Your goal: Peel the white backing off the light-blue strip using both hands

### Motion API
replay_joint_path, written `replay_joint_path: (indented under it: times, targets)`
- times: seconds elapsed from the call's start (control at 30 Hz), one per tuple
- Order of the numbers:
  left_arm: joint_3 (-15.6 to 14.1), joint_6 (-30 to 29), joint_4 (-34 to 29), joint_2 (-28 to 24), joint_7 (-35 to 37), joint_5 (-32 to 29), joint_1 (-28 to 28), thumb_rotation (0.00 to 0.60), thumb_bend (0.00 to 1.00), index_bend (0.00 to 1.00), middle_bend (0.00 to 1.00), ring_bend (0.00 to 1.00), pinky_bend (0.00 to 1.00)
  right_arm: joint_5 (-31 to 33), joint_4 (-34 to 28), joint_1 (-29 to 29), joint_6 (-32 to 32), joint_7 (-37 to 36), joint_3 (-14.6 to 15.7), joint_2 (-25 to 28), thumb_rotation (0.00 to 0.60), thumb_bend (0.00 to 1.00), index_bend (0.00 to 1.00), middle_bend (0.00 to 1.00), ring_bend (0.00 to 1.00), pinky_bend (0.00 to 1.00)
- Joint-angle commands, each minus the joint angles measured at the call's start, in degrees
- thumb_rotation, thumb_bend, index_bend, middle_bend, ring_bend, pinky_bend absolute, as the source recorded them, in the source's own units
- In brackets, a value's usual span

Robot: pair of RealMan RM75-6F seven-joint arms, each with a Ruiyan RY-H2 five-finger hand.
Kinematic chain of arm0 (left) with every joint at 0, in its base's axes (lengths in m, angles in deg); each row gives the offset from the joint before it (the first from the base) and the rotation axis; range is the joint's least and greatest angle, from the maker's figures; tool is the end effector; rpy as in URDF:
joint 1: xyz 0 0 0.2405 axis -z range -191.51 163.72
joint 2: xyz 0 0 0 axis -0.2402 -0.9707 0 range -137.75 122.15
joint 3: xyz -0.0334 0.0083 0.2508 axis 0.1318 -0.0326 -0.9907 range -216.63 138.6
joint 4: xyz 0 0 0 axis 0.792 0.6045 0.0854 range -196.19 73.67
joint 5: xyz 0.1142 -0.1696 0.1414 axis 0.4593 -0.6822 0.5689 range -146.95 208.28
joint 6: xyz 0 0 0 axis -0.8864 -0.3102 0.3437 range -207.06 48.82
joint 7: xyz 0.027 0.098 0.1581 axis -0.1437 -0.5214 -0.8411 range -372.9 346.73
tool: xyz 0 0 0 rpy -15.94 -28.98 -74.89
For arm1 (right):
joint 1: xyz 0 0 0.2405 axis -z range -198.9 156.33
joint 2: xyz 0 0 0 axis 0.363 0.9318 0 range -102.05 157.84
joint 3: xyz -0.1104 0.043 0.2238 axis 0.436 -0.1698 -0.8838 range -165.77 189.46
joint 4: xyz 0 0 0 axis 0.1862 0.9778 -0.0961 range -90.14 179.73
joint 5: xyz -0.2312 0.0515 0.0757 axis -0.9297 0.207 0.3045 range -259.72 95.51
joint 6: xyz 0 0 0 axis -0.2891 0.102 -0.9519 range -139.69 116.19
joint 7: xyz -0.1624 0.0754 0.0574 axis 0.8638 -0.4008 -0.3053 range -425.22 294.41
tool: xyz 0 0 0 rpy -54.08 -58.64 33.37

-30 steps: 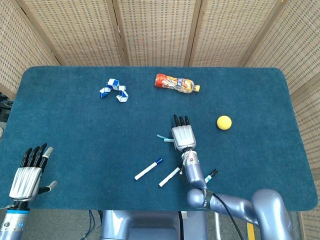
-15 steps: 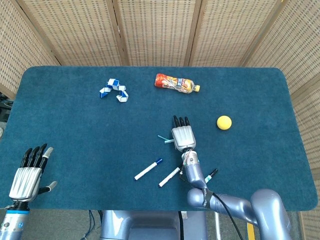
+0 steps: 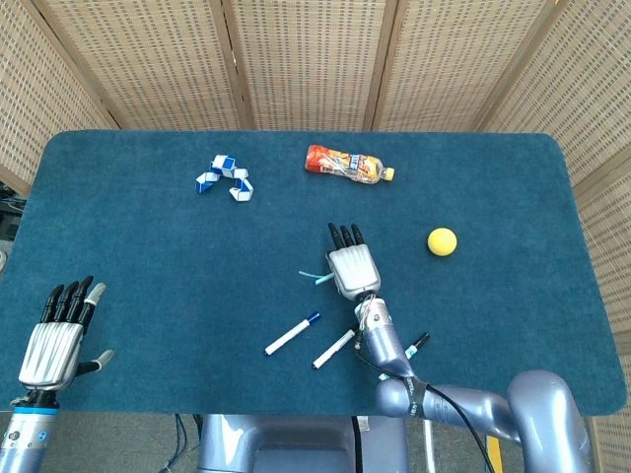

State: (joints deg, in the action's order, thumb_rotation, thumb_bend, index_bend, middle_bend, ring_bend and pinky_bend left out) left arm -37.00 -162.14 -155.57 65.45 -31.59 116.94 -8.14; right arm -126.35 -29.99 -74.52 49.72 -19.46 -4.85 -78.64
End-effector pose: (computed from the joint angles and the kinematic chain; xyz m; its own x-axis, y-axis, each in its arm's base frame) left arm -0.2896 0.2258 0.0574 0.5135 0.0504 0.8566 0.8578 -0.0548 -0.5110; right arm -0.0627 -0.4103 -0.1290 0.5695 -0.1827 0.8015 -0.8106 -0.2865 0.5107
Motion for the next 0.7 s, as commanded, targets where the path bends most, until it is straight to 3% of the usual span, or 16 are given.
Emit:
replay_joint_path:
  times: [0.03,0.17,0.27,0.33,0.43,0.53,0.7]
  targets:
    - [1.5,0.8,-0.1,-0.8,-0.6,0.0,1.6,0.600,0.00,0.00,0.00,0.00,0.00,-2.4,-4.1,0.4,1.6,0.0,0.5,2.5,0.600,0.52,0.61,0.00,0.00,0.00]
    - [3.9,2.3,1.4,-1.6,-0.9,1.7,5.1,0.600,0.00,0.00,0.06,0.06,0.02,-4.2,-8.2,0.3,3.7,1.8,0.6,4.4,0.600,0.52,0.61,0.00,0.00,0.00]
    - [6.2,4.0,3.2,-1.8,0.7,3.9,8.9,0.600,0.00,0.00,0.35,0.33,0.18,-4.7,-11.1,0.3,5.4,3.5,0.4,5.3,0.600,0.52,0.61,0.00,0.00,0.00]
    - [7.6,5.1,5.5,-1.4,2.8,5.7,11.8,0.600,0.00,0.00,0.56,0.54,0.34,-4.5,-13.0,0.2,6.6,4.9,0.2,5.7,0.600,0.52,0.61,0.00,0.00,0.00]
    - [9.3,7.3,9.5,-0.2,5.3,8.4,16.7,0.600,0.00,0.01,0.78,0.77,0.61,-3.7,-15.4,0.0,8.4,7.3,0.0,5.7,0.600,0.52,0.61,0.00,0.00,0.00]
    - [10.1,9.2,12.9,1.9,6.5,10.2,20.9,0.600,0.00,0.05,0.91,0.92,0.81,-2.7,-16.9,-0.4,9.9,9.2,-0.3,5.3,0.600,0.52,0.61,0.00,0.00,0.00]
    - [10.7,13.1,15.3,5.2,5.9,10.8,26.1,0.600,0.00,0.08,0.99,1.00,0.91,-1.6,-18.1,-1.1,11.3,11.5,-0.6,4.3,0.600,0.52,0.61,0.00,0.00,0.00]
